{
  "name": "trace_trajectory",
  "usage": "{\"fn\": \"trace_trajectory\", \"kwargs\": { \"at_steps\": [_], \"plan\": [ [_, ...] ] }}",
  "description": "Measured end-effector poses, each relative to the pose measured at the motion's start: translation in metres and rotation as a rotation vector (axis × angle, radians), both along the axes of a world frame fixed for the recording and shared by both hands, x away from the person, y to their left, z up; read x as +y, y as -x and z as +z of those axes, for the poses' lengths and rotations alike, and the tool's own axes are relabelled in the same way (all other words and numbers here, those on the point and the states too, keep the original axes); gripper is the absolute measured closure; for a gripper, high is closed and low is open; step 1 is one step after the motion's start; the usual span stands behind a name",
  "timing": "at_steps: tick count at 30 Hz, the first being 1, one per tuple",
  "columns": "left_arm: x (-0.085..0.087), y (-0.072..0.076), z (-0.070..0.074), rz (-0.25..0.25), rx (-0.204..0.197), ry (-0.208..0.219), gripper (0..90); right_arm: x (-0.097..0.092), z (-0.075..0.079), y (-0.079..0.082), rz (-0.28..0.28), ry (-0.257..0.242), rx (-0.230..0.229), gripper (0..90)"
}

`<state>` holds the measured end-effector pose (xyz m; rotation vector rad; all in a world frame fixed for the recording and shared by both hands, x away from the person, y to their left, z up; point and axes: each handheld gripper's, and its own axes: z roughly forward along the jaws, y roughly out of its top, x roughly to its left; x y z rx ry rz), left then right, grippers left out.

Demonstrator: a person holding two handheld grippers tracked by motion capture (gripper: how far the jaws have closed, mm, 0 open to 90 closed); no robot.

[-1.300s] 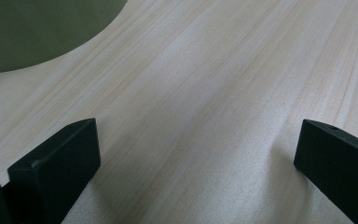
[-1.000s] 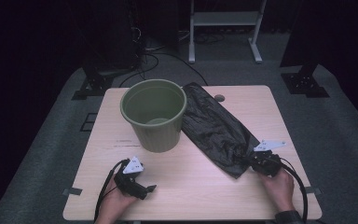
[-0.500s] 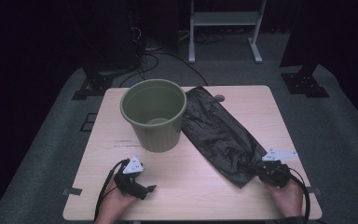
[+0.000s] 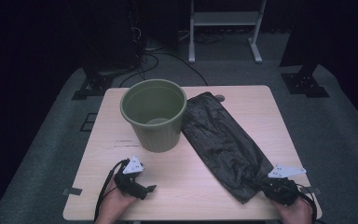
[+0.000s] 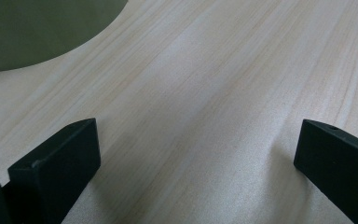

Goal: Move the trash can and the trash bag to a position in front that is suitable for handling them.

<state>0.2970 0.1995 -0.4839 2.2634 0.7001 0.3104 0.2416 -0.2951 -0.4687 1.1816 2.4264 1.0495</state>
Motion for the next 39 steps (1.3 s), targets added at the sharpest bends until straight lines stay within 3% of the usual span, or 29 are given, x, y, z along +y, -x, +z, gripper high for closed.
{"fn": "trace_trajectory", "kwargs": {
  "at_steps": [3,8,14,17,22,31,39],
  "plan": [
    [0.000,0.000,0.000,0.000,0.000,0.000,0.0,0.000,0.001,0.006,-0.001,-0.001,-0.008,79.1],
    [0.000,0.000,0.000,0.000,0.000,0.000,0.0,0.002,0.013,0.008,-0.014,0.010,-0.062,55.9],
    [0.000,0.000,0.000,0.001,0.000,0.000,0.0,0.006,0.029,-0.007,-0.036,0.000,-0.115,34.9],
    [0.000,0.000,0.000,0.001,0.000,0.000,0.0,0.010,0.036,-0.022,-0.062,-0.003,-0.114,26.0],
    [0.000,0.000,0.000,0.001,0.000,0.000,0.0,0.018,0.037,-0.049,-0.063,0.016,-0.107,21.9],
    [0.000,0.000,0.000,0.001,0.000,0.000,0.0,0.041,0.017,-0.097,-0.050,0.030,-0.052,23.0],
    [0.000,0.000,0.000,0.001,0.000,0.000,0.0,0.052,-0.001,-0.115,-0.047,0.090,-0.006,27.3]
  ]
}}
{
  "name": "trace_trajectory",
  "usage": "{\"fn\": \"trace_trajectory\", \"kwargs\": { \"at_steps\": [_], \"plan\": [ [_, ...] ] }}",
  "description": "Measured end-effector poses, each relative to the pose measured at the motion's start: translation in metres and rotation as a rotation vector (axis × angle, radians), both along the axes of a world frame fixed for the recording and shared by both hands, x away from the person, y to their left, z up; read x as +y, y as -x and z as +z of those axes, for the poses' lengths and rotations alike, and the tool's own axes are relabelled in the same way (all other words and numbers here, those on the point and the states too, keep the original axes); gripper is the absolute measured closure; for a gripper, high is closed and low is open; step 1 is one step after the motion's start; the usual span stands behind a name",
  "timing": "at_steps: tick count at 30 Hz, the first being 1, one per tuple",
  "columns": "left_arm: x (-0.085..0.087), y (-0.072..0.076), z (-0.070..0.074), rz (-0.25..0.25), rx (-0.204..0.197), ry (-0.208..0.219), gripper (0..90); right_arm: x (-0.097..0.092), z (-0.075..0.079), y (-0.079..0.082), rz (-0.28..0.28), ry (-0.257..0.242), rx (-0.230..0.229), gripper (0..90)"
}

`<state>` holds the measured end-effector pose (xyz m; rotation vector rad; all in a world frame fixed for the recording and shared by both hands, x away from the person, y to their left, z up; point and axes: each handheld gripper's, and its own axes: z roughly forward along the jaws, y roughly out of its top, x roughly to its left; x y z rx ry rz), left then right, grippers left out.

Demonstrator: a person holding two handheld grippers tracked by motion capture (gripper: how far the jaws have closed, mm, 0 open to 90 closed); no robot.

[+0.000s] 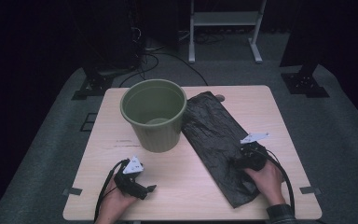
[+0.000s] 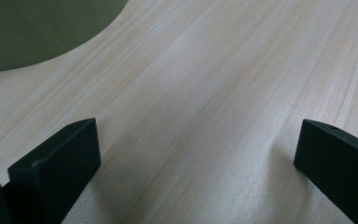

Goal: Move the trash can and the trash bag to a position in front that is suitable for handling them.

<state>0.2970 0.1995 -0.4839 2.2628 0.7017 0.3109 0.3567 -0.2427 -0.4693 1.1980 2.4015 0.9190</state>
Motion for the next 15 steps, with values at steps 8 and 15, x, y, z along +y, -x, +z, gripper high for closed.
{"fn": "trace_trajectory", "kwargs": {
  "at_steps": [8,15],
  "plan": [
    [0.0000,0.0001,0.0000,0.000,0.000,0.000,0.0,-0.0022,-0.0025,0.0004,0.001,-0.006,-0.009,54.8],
    [0.0000,0.0001,0.0000,0.000,0.000,0.000,0.0,-0.0056,-0.0037,0.0055,0.020,-0.030,-0.020,87.4]
  ]
}}
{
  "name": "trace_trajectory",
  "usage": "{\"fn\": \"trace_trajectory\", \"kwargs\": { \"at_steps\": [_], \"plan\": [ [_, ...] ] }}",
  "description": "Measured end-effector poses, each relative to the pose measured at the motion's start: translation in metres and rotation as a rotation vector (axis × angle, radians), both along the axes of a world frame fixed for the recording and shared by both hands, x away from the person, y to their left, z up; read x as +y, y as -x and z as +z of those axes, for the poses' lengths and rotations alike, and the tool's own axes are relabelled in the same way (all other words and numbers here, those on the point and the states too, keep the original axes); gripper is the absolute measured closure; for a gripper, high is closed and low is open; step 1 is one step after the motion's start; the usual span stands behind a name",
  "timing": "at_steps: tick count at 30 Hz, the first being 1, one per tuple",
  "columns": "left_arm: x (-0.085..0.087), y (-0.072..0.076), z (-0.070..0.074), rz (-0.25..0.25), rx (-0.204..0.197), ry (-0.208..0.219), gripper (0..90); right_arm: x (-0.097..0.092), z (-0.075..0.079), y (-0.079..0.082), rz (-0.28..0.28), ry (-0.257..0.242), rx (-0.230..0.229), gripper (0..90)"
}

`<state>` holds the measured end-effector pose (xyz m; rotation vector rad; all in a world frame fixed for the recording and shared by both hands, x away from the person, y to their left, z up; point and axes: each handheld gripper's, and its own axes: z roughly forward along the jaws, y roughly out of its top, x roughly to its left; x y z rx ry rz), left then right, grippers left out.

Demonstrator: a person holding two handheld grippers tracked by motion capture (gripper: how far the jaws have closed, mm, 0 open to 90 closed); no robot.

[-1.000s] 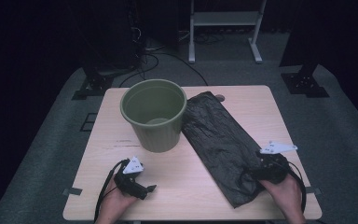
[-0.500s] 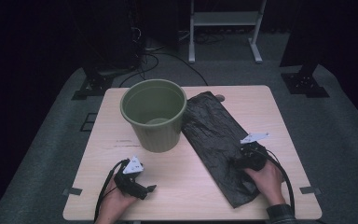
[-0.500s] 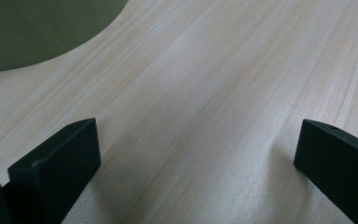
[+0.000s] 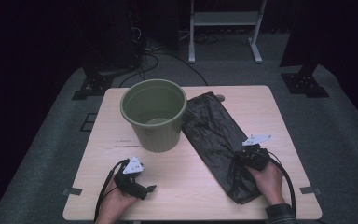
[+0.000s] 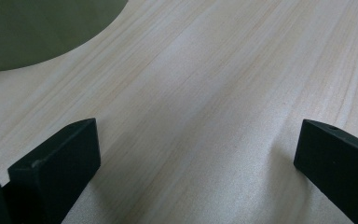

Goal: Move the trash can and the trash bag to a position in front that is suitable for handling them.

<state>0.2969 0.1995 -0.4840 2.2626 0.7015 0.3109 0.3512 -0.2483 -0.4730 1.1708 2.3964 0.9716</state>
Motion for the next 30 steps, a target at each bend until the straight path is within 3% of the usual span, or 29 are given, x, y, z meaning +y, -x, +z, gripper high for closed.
{"fn": "trace_trajectory", "kwargs": {
  "at_steps": [8,15,25,27,30],
  "plan": [
    [0.000,0.000,0.000,0.000,0.000,0.000,0.0,-0.002,0.003,0.009,0.012,0.008,0.013,89.7],
    [0.000,0.000,0.000,0.000,0.000,0.000,0.0,-0.022,0.011,0.036,-0.001,0.000,-0.007,89.7],
    [0.000,0.000,0.000,0.001,0.000,-0.001,0.0,-0.052,0.008,0.073,-0.036,-0.017,-0.011,89.6],
    [0.000,0.000,0.000,0.001,0.000,-0.001,0.0,-0.057,0.006,0.076,-0.036,-0.025,-0.013,88.1],
    [0.000,0.000,0.000,0.002,0.000,-0.001,0.0,-0.060,0.003,0.078,-0.038,-0.028,-0.009,78.1]
  ]
}}
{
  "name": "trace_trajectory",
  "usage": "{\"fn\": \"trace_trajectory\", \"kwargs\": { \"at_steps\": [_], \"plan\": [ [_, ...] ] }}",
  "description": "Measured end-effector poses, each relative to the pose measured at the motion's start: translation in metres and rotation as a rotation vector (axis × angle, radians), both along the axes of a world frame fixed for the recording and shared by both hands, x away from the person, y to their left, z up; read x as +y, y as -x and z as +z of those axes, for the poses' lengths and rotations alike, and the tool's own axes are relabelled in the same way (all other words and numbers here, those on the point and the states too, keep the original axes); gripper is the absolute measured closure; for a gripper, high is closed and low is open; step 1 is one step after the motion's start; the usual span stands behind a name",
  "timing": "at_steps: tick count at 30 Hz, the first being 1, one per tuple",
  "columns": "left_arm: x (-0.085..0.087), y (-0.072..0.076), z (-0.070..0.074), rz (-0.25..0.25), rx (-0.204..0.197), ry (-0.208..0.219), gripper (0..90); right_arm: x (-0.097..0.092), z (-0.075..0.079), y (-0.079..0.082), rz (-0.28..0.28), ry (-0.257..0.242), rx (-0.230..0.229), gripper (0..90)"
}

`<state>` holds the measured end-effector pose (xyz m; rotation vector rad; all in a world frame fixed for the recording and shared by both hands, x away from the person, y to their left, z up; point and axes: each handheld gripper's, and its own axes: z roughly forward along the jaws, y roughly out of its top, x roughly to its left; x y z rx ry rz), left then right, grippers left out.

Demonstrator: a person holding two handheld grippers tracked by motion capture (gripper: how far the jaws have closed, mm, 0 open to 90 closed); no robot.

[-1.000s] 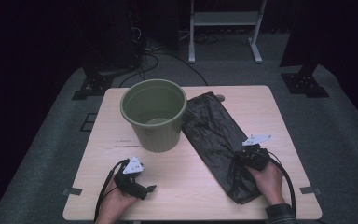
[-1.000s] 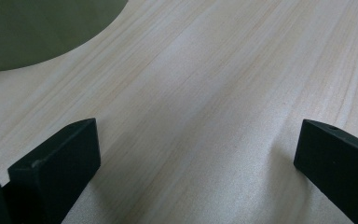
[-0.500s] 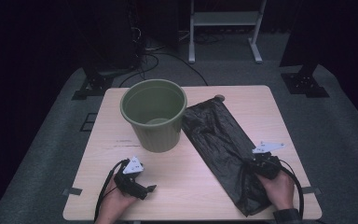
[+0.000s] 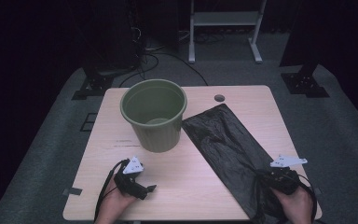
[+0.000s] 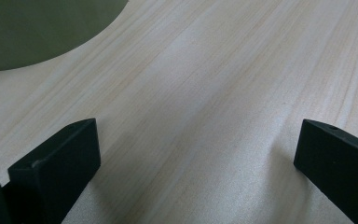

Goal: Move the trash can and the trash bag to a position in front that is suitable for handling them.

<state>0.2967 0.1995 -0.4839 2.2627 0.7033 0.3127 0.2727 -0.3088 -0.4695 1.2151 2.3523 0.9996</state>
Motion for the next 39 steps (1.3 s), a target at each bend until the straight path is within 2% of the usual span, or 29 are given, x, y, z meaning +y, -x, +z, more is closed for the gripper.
{"fn": "trace_trajectory", "kwargs": {
  "at_steps": [2,7,10,16,19,29,35,39],
  "plan": [
    [0.000,0.000,0.000,0.002,0.000,0.001,0.0,-0.001,-0.002,0.001,-0.004,-0.001,-0.003,67.9],
    [0.000,0.001,0.000,0.014,-0.001,-0.003,0.0,0.001,-0.006,0.000,-0.020,0.023,-0.037,32.4],
    [0.000,0.001,0.004,0.006,-0.011,-0.005,0.0,0.002,-0.009,-0.002,-0.029,0.021,-0.034,22.0],
    [0.002,0.003,0.021,0.013,-0.017,0.067,0.0,0.005,-0.013,-0.005,-0.021,0.029,-0.030,15.9],
    [0.002,0.004,0.030,0.022,-0.041,0.058,0.0,0.005,-0.015,-0.005,-0.018,0.017,-0.029,14.3],
    [0.011,0.003,0.060,0.037,-0.039,0.130,0.0,0.004,-0.018,-0.006,-0.010,0.005,-0.047,10.4],
    [0.012,-0.002,0.081,0.040,-0.044,0.122,0.0,0.004,-0.018,-0.006,-0.011,0.005,-0.047,10.4],
    [0.012,-0.008,0.099,0.044,-0.056,0.130,0.0,0.004,-0.018,-0.006,-0.013,0.004,-0.047,10.4]
  ]
}}
